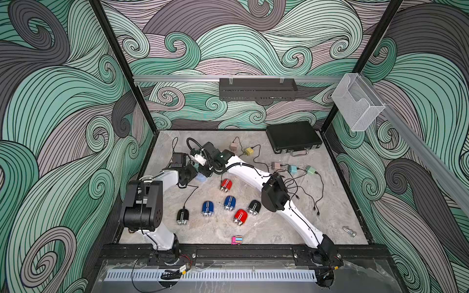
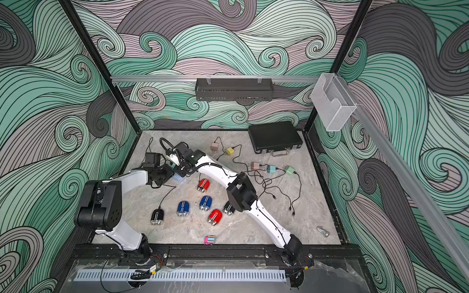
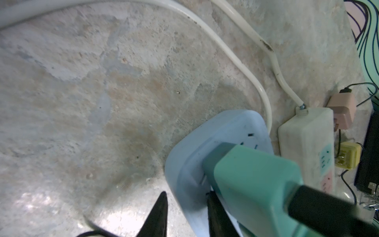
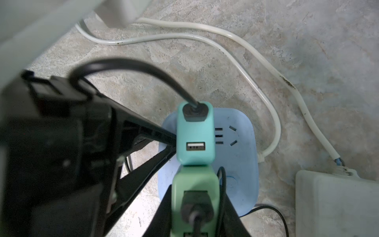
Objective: Unplug the electric shaver
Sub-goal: Remove the plug from the socket.
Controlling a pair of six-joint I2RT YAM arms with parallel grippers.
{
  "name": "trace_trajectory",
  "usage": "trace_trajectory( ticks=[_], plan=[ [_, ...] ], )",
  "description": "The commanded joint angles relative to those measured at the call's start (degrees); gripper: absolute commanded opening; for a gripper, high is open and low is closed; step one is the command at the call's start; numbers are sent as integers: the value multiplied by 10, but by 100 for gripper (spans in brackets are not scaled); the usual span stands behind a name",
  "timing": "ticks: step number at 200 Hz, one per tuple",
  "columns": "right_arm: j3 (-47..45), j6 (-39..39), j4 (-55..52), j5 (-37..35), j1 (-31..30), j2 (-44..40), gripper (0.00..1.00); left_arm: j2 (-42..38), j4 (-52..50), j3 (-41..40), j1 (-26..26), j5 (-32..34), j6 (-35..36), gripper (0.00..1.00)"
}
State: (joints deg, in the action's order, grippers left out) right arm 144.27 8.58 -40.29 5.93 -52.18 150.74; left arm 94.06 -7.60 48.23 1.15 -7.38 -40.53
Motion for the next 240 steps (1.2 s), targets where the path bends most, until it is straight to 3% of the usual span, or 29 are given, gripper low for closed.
trace_trajectory(
  ticks=[1,48,90,152,240],
  plan=[
    [-11,21,18,-19,-5,-39,21,35,-55,-24,-3,18,3,32],
    [-53,10,24,-35,-4,-84,21,23,-58,-18,-3,11,6,32],
    [-166,-6,83,-32,-3,-166,21,21,-68,-1,1,3,19,32],
    [-251,-15,113,-54,0,-240,21,9,-77,6,9,-1,19,33],
    [-415,-58,194,-131,19,-422,20,-41,-95,5,17,11,27,34]
  ],
)
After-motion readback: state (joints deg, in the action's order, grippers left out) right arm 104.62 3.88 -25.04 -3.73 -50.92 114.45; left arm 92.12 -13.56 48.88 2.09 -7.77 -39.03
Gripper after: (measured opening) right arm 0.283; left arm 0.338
